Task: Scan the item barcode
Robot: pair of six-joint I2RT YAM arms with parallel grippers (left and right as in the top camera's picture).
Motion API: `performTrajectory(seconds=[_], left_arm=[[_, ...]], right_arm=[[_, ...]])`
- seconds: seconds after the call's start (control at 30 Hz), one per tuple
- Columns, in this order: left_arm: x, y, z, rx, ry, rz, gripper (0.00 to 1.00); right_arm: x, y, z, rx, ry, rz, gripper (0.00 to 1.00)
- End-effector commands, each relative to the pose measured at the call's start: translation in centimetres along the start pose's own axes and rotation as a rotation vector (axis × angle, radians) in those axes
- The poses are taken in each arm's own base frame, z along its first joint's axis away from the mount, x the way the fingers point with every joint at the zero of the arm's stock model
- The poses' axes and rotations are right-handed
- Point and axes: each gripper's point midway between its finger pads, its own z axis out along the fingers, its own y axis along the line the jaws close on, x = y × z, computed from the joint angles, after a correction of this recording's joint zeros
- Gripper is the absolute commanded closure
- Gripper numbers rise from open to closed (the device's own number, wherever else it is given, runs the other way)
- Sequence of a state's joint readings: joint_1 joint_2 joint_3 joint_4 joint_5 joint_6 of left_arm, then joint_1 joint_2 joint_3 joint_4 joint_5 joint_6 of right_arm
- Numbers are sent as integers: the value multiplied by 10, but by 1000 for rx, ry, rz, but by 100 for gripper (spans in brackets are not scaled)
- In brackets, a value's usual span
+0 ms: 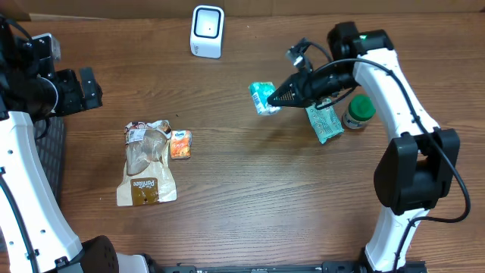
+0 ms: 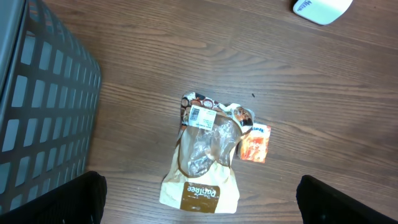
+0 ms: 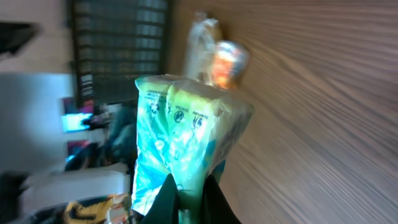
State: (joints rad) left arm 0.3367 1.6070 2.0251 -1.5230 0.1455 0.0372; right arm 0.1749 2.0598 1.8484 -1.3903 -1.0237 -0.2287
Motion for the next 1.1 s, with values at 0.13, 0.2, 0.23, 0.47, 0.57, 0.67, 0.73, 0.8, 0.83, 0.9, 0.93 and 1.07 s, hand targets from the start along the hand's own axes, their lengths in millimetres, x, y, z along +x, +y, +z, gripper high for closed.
performTrajectory(seconds=[0.13,0.2,0.23,0.47,0.57,0.67,0.73,0.8,0.83,0.9,0.93,1.07], left_arm=[[-3,2,-2,-1,-12,17,0],[-3,2,-2,-1,-12,17,0],[-3,2,-2,-1,-12,17,0],[-3,2,-2,-1,-12,17,0],[-3,2,-2,-1,-12,17,0],[-3,2,-2,-1,-12,17,0],[-3,2,-2,-1,-12,17,0],[-3,2,-2,-1,-12,17,0],[-3,2,-2,-1,-12,17,0],[-3,2,-2,-1,-12,17,0],[-3,2,-2,-1,-12,17,0],[-3,2,-2,-1,-12,17,0]], right_arm=[[-68,17,-37,624,-301,38,96],[-90,27,-40,755,-396,-52,96],[-97,29,-40,791,-422,-75,96],[-188,24,-43,1259,-715,-441,96],[-218,24,-34,1342,-741,-606,96],[-249,15,-13,1424,-714,-834,96],[-263,11,-5,1441,-749,-894,96],[-272,4,3,1454,-773,-931,96],[-278,1,10,1463,-774,-978,96],[-282,-9,31,1454,-723,-1069,96],[-283,-14,44,1451,-690,-1123,96],[-281,-36,93,1498,-523,-1334,96]])
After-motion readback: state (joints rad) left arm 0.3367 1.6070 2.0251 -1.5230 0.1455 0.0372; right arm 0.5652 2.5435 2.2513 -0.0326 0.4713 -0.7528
